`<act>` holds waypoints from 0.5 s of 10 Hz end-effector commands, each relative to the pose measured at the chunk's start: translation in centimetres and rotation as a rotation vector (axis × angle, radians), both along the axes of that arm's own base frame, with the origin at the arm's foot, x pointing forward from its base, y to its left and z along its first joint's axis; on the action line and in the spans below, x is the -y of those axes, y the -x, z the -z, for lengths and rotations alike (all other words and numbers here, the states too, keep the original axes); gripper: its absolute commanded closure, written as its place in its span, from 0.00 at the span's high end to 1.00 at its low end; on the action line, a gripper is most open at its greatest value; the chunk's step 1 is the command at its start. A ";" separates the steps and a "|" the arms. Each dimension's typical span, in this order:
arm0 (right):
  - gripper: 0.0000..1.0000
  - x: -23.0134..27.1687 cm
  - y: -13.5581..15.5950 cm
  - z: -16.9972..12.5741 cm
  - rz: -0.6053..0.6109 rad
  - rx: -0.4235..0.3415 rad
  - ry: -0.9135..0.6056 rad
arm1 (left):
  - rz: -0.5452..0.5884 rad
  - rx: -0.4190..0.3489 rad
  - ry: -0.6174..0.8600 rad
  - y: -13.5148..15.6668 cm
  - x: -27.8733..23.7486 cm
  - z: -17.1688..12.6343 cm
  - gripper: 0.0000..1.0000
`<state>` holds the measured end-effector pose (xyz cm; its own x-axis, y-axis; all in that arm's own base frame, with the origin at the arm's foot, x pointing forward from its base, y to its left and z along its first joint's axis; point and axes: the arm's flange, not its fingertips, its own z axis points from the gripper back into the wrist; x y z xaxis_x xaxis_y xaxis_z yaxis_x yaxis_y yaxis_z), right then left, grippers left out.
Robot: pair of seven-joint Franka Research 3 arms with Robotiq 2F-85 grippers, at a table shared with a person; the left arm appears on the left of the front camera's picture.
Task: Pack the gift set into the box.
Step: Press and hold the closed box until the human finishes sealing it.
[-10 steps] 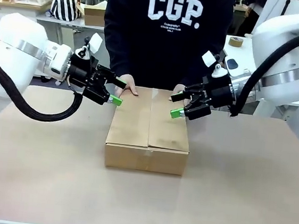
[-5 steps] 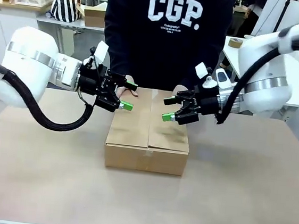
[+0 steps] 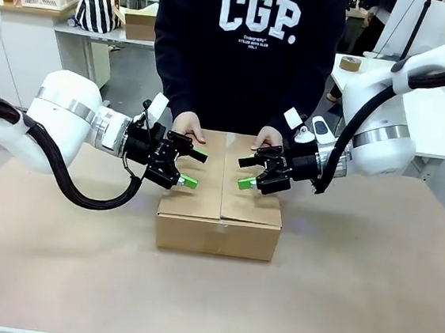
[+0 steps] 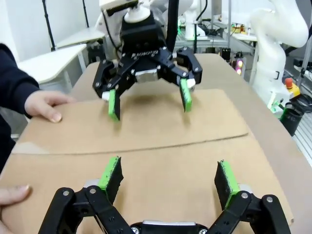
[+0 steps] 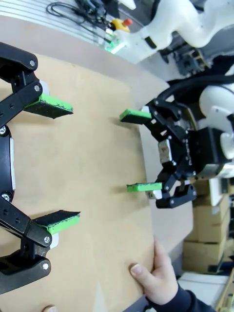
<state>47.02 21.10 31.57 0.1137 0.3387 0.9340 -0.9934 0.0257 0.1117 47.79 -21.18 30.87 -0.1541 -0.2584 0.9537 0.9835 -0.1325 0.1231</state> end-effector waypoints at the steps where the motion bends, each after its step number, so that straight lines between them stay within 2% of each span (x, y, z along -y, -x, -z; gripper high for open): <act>1: 1.00 1.5 -0.6 0.9 -0.031 0.055 -0.004 | -0.020 -0.043 -0.018 -1.1 -0.4 0.7 1.00; 5: 1.00 2.5 -1.1 2.6 -0.062 0.046 0.021 | -0.049 -0.085 -0.043 -1.0 -0.7 2.3 1.00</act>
